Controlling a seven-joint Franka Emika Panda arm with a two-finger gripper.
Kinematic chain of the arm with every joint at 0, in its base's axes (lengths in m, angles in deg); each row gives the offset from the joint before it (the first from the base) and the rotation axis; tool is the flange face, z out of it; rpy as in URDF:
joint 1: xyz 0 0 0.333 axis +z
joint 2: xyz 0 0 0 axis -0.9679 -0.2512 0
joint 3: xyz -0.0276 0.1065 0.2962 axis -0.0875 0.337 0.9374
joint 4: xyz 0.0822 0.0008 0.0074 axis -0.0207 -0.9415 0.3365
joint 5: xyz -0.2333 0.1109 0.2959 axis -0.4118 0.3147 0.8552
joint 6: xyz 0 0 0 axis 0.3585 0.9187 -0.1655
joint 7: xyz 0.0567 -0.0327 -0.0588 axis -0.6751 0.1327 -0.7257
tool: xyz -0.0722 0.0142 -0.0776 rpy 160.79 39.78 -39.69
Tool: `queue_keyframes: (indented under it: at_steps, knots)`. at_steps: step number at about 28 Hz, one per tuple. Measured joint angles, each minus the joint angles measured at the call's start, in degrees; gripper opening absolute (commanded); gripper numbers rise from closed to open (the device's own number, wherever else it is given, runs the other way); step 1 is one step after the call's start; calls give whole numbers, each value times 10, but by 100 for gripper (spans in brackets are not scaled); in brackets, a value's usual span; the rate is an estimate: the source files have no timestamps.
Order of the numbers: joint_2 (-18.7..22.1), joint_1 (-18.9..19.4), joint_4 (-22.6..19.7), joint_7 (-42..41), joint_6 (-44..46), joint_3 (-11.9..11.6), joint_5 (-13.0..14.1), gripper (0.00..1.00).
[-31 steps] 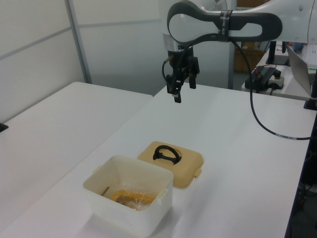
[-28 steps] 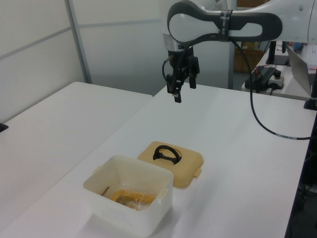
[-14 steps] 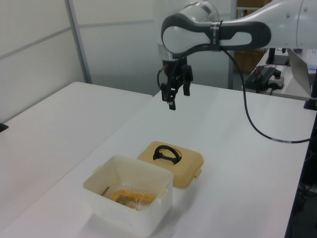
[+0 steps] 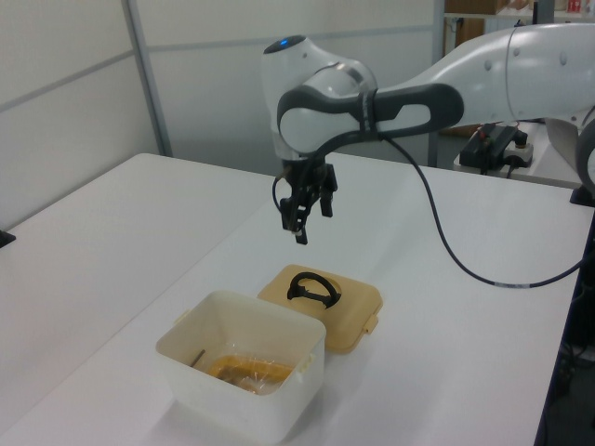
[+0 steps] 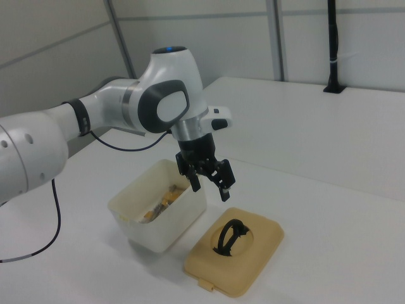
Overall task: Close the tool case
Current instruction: 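Move the open gripper down over the black handle of the tan lid, then close the gripper on the black lid handle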
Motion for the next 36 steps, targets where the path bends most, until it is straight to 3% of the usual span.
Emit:
queue_keyframes:
  at_steps: [18, 27, 31, 32, 33, 36]
  knots:
    - [-54, 6, -42, 3, -104, 0, -2, 100]
    - [-87, 13, -47, 23, -129, 0, -29, 96]
    - [-91, 14, -47, 28, -130, 0, -30, 77]
    - [-91, 14, -47, 28, -130, 0, -30, 55]
    - [-91, 15, -47, 30, -130, 0, -30, 42]
    - [-91, 17, -47, 33, -130, 0, -30, 9]
